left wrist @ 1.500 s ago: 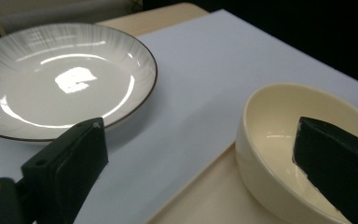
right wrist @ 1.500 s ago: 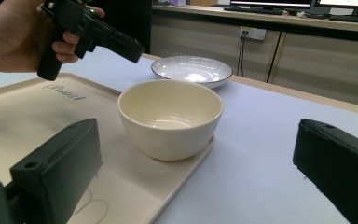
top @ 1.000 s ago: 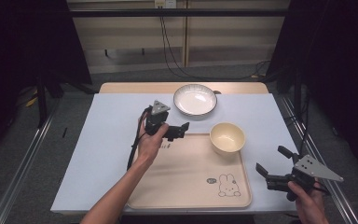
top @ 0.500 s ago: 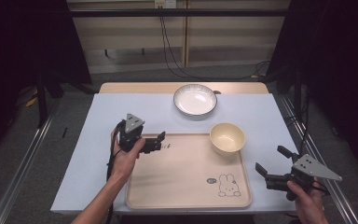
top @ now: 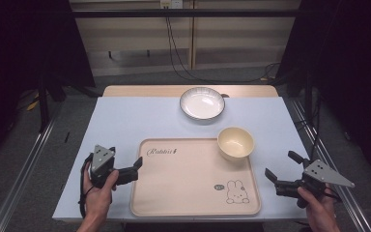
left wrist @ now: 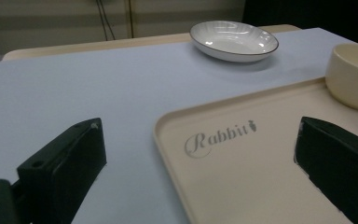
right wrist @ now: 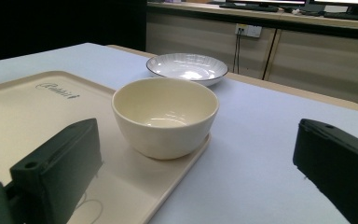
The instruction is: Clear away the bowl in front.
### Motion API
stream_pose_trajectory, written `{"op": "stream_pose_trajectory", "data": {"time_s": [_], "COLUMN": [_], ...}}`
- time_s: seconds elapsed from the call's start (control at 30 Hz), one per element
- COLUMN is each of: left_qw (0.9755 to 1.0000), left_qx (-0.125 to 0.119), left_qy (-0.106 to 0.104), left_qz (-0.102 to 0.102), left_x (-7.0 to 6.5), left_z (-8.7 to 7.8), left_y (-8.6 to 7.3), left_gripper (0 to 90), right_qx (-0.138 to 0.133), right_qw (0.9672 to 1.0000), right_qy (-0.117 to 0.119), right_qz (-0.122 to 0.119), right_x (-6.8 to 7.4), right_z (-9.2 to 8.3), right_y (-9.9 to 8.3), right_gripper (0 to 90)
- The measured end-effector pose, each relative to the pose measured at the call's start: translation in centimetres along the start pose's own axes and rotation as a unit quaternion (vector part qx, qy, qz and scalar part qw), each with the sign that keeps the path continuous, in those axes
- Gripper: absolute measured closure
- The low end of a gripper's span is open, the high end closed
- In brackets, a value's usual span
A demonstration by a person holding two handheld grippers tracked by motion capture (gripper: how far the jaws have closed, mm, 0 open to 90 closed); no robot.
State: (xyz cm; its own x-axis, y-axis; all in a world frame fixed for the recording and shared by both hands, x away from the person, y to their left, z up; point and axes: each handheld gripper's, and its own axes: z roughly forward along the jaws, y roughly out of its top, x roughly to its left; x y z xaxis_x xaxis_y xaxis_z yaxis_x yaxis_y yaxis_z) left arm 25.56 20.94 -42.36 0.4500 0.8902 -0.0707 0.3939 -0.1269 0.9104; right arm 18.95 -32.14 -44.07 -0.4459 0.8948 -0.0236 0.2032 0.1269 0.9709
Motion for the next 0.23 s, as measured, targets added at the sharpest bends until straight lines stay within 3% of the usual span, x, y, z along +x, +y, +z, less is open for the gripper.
{"op": "stream_pose_trajectory", "data": {"time_s": [0.03,0.07,0.17,0.23], "left_qw": [0.9999,1.0,0.9998,0.9998], "left_qx": [-0.004,0.0,-0.009,-0.011], "left_qy": [0.011,0.005,0.017,0.013], "left_qz": [-0.005,-0.006,0.012,0.01], "left_x": [0.3,0.5,0.7,0.9], "left_z": [-0.5,-0.8,-1.4,-1.8], "left_y": [-0.5,-0.8,-1.4,-1.5], "left_gripper": [2.4,2.3,2.3,2.3], "right_qx": [-0.001,0.002,0.003,0.007], "right_qw": [1.0,1.0,1.0,0.9999], "right_qy": [0.0,0.003,-0.002,-0.005], "right_qz": [-0.001,0.0,-0.004,-0.006], "right_x": [0.0,0.0,0.0,-0.1], "right_z": [0.1,0.1,0.2,0.3], "right_y": [0.0,0.0,-0.1,-0.1], "right_gripper": [0.5,0.5,0.5,0.5]}}
